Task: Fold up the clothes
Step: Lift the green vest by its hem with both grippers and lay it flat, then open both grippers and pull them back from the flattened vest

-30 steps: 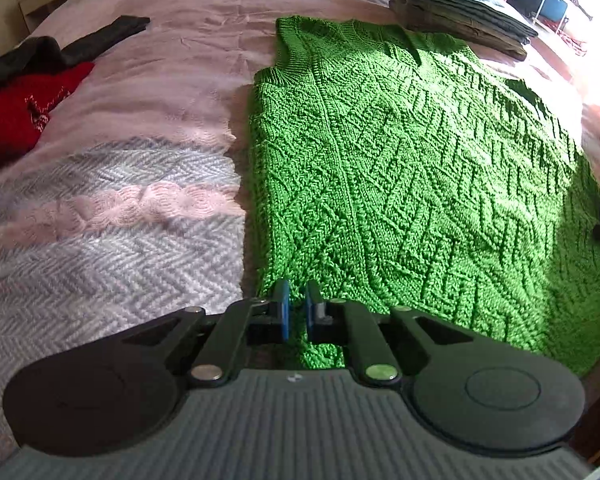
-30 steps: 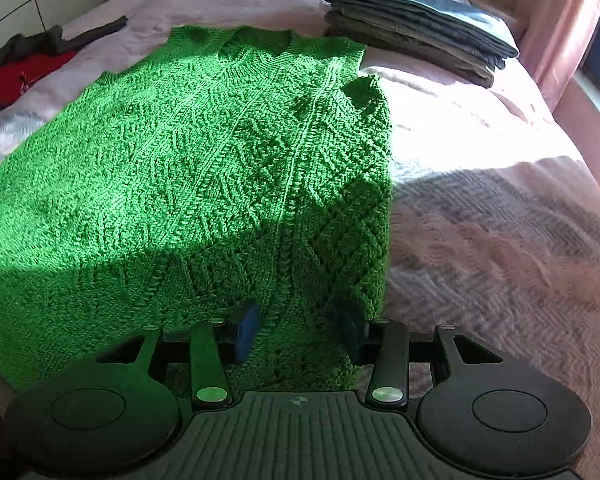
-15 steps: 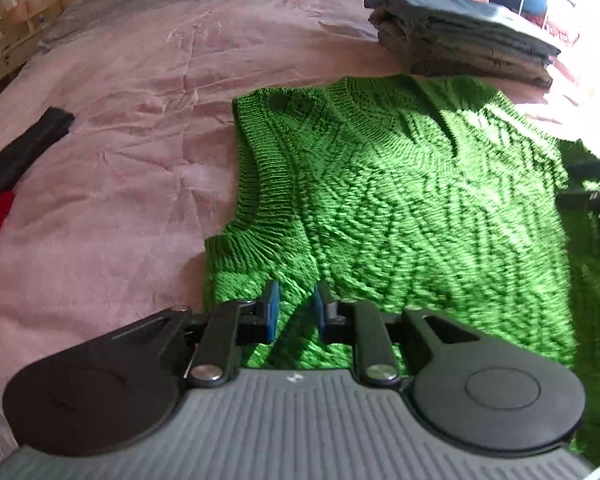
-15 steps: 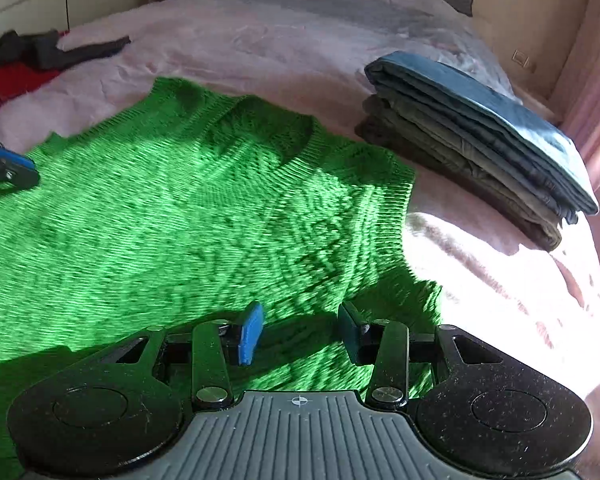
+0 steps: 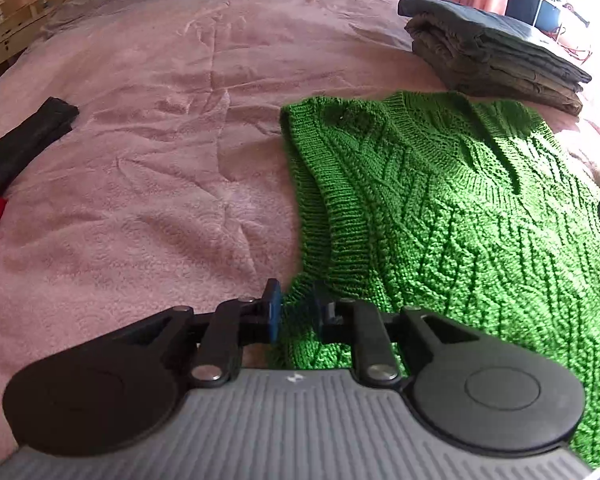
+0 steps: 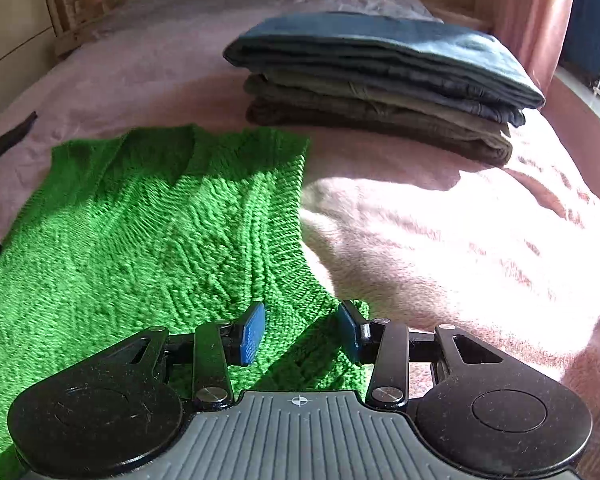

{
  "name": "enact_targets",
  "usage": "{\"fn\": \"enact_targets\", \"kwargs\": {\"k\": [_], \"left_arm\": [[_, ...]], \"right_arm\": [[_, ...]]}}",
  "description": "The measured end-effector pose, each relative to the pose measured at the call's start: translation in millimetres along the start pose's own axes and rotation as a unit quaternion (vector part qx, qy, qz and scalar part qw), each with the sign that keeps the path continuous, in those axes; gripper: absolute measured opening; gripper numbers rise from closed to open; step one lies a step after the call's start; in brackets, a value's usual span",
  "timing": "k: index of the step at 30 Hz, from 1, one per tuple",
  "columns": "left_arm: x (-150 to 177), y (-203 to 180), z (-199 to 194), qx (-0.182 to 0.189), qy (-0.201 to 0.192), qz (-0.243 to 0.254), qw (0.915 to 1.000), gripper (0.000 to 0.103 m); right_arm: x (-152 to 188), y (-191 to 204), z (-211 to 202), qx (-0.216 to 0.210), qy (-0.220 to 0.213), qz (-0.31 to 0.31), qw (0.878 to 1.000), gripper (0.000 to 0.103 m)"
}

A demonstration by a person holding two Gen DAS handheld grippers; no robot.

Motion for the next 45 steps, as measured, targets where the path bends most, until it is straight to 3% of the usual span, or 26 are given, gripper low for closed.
{"fn": "enact_targets", "kwargs": {"k": [2,5,7,9,12,17,24,25,27,30,33,36,37,41,45], "left_arm": [[-1,19,0,-0.008,0.012,-0.044,0.9989,0.022],[0,40,-18,-0.005,0.017,-0.1,0.9948,0.017],[5,34,-38,-0.004,0.017,-0.095,0.9954,0.017],[15,18,-60,0.004,0.023,-0.084,0.9962,0.017],[42,-19,-89,0.027,0.039,-0.058,0.9972,0.018],[115,-55,-139,-0.004,0.051,-0.008,0.9986,0.019],[197,-51,-229,-0.058,0.082,-0.041,0.9941,0.019],[205,-52,-240,-0.067,0.089,-0.047,0.9926,0.019],[216,-52,-260,-0.078,0.11,-0.077,0.9879,0.019],[222,-58,-284,-0.087,0.162,-0.115,0.9762,0.019],[217,-63,-312,-0.102,0.19,-0.139,0.9666,0.019],[195,-65,-346,-0.106,0.175,-0.169,0.9642,0.021],[185,-65,-358,-0.106,0.165,-0.174,0.9651,0.022],[147,-70,-400,-0.116,0.115,-0.174,0.9711,0.031],[126,-81,-429,-0.125,0.091,-0.161,0.9748,0.035]], "right_arm": [[0,-10,-1,0.019,-0.001,0.025,1.0,0.043],[-1,-25,-33,0.053,-0.025,0.097,0.994,0.043],[3,-10,-53,0.058,-0.027,0.078,0.995,0.043],[17,22,-64,0.054,-0.007,0.016,0.998,0.043],[57,70,-61,0.049,0.043,-0.069,0.995,0.043],[142,104,-72,0.091,0.091,-0.174,0.976,0.045],[230,96,-162,0.07,0.122,-0.128,0.982,0.05],[239,96,-173,0.071,0.132,-0.124,0.981,0.057],[252,92,-191,0.061,0.152,-0.09,0.982,0.061],[255,84,-212,0.043,0.179,-0.042,0.982,0.061],[241,83,-231,0.039,0.204,-0.027,0.978,0.061],[219,85,-252,0.031,0.213,-0.009,0.977,0.066],[209,86,-259,0.025,0.207,0.001,0.978,0.074],[169,105,-294,-0.012,0.157,0.001,0.987,0.084],[140,130,-327,-0.033,0.117,-0.023,0.992,0.094]]}}
Point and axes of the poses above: each gripper's, at about its wrist camera, not at the fingertips, and z roughly the way its jaws point, y to its left, x to its underside, the point moved 5 cm from there along z, roughly the way its jaws point, and after that the axes turned 10 degrees about -x, right-handed, at the moved point
